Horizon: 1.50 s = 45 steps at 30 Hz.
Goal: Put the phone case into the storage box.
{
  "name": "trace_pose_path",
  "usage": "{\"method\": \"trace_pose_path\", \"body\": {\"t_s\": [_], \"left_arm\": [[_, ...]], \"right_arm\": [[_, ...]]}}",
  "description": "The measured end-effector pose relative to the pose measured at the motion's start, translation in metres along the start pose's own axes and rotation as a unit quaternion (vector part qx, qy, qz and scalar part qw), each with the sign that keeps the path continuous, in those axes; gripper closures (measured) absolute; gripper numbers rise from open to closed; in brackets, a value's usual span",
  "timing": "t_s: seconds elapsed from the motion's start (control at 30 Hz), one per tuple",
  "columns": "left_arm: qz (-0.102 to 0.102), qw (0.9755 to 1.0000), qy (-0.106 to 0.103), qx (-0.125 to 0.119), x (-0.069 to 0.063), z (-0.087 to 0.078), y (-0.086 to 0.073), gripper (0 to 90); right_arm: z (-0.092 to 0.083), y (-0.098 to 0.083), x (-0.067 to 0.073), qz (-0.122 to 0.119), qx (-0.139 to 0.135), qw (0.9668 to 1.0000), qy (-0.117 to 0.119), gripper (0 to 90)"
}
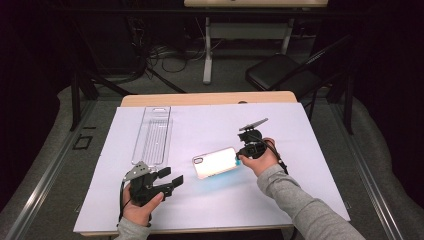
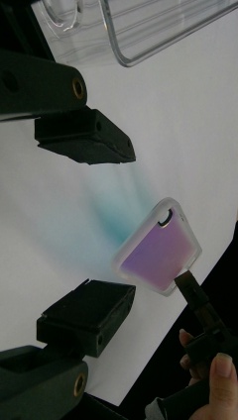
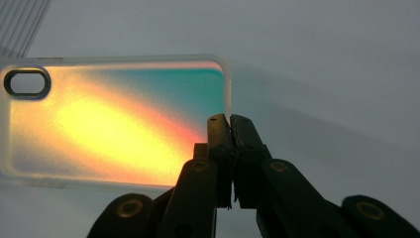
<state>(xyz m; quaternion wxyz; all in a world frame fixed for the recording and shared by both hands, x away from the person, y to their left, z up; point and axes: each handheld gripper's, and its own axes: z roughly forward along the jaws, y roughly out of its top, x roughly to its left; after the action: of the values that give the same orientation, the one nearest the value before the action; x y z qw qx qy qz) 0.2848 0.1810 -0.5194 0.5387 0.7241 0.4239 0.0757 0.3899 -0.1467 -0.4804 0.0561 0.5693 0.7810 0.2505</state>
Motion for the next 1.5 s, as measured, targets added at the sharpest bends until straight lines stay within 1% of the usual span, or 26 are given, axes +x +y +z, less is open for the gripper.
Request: {"method": "trace_pose_path", "body": {"t_s": [0.03, 0.07, 0.1, 0.17, 0.27, 0.3, 0.33, 0.4, 0.43, 0.5, 0.6, 0.63, 0.7, 0.73, 0.77, 0.97, 1.0, 1.23, 1.33, 1.5], "left_arm": [[-0.004, 1.0000, -0.002, 0.006, 0.000, 0.001, 0.002, 33.6], [-0.010, 0.9999, -0.007, 0.004, 0.000, 0.003, 0.003, 33.6], [-0.013, 0.9998, -0.011, 0.007, 0.000, 0.003, 0.004, 33.7], [-0.024, 0.9995, -0.017, 0.009, -0.002, 0.006, 0.007, 33.6], [-0.039, 0.9988, -0.026, 0.012, -0.003, 0.010, 0.011, 33.8], [-0.042, 0.9986, -0.029, 0.014, -0.003, 0.010, 0.013, 34.0], [-0.043, 0.9984, -0.033, 0.016, -0.004, 0.012, 0.015, 34.1], [-0.042, 0.9984, -0.034, 0.018, -0.005, 0.014, 0.017, 34.7], [-0.044, 0.9982, -0.036, 0.020, -0.005, 0.015, 0.019, 34.9], [-0.048, 0.9979, -0.037, 0.020, -0.005, 0.016, 0.021, 34.9], [-0.048, 0.9980, -0.036, 0.020, -0.006, 0.018, 0.023, 34.9], [-0.044, 0.9982, -0.036, 0.020, -0.006, 0.018, 0.024, 34.9], [-0.047, 0.9981, -0.036, 0.019, -0.007, 0.019, 0.025, 34.9], [-0.047, 0.9981, -0.036, 0.018, -0.007, 0.019, 0.026, 34.9], [-0.046, 0.9981, -0.036, 0.018, -0.007, 0.019, 0.026, 34.8], [-0.047, 0.9981, -0.038, 0.011, -0.010, 0.020, 0.028, 34.8], [-0.047, 0.9981, -0.038, 0.010, -0.010, 0.020, 0.028, 34.8], [-0.052, 0.9979, -0.037, 0.006, -0.011, 0.021, 0.029, 34.8], [-0.057, 0.9977, -0.038, 0.004, -0.012, 0.022, 0.029, 34.9], [-0.057, 0.9977, -0.036, 0.004, -0.012, 0.024, 0.029, 34.8]], "right_arm": [[0.000, 0.000, 0.000, -0.001, -0.003, 1.0000, 0.001, 88.5], [-0.001, 0.000, 0.000, -0.001, -0.001, 1.0000, -0.001, 88.5], [-0.002, 0.000, 0.001, -0.003, 0.001, 1.0000, -0.001, 88.5], [-0.002, -0.001, 0.001, -0.003, -0.004, 1.0000, 0.002, 88.5], [-0.003, -0.001, 0.002, -0.002, -0.005, 1.0000, 0.002, 88.5], [-0.003, -0.001, 0.002, -0.005, -0.006, 1.0000, 0.003, 88.5], [-0.004, -0.001, 0.002, -0.004, -0.006, 1.0000, 0.003, 88.5], [-0.004, -0.001, 0.002, -0.005, -0.007, 1.0000, 0.003, 88.5], [-0.004, -0.001, 0.003, -0.006, -0.007, 1.0000, 0.004, 88.5], [-0.005, -0.001, 0.003, -0.006, -0.012, 0.9999, 0.006, 88.5], [-0.008, 0.000, 0.003, -0.008, -0.017, 0.9998, 0.009, 88.5], [-0.010, 0.000, 0.004, -0.004, -0.018, 0.9998, 0.010, 88.5], [-0.011, 0.001, 0.004, -0.006, -0.025, 0.9996, 0.014, 88.5], [-0.012, 0.001, 0.004, -0.002, -0.032, 0.9993, 0.018, 88.5], [-0.013, 0.002, 0.004, -0.001, -0.033, 0.9993, 0.018, 88.5], [-0.017, 0.002, 0.005, -0.002, -0.049, 0.9986, 0.021, 88.5], [-0.018, 0.002, 0.005, -0.006, -0.054, 0.9983, 0.020, 88.5], [-0.022, 0.001, 0.004, 0.001, -0.072, 0.9970, 0.029, 88.5], [-0.022, 0.000, 0.004, -0.002, -0.078, 0.9966, 0.027, 88.6], [-0.022, -0.003, 0.002, -0.001, -0.088, 0.9957, 0.028, 88.6]]}}
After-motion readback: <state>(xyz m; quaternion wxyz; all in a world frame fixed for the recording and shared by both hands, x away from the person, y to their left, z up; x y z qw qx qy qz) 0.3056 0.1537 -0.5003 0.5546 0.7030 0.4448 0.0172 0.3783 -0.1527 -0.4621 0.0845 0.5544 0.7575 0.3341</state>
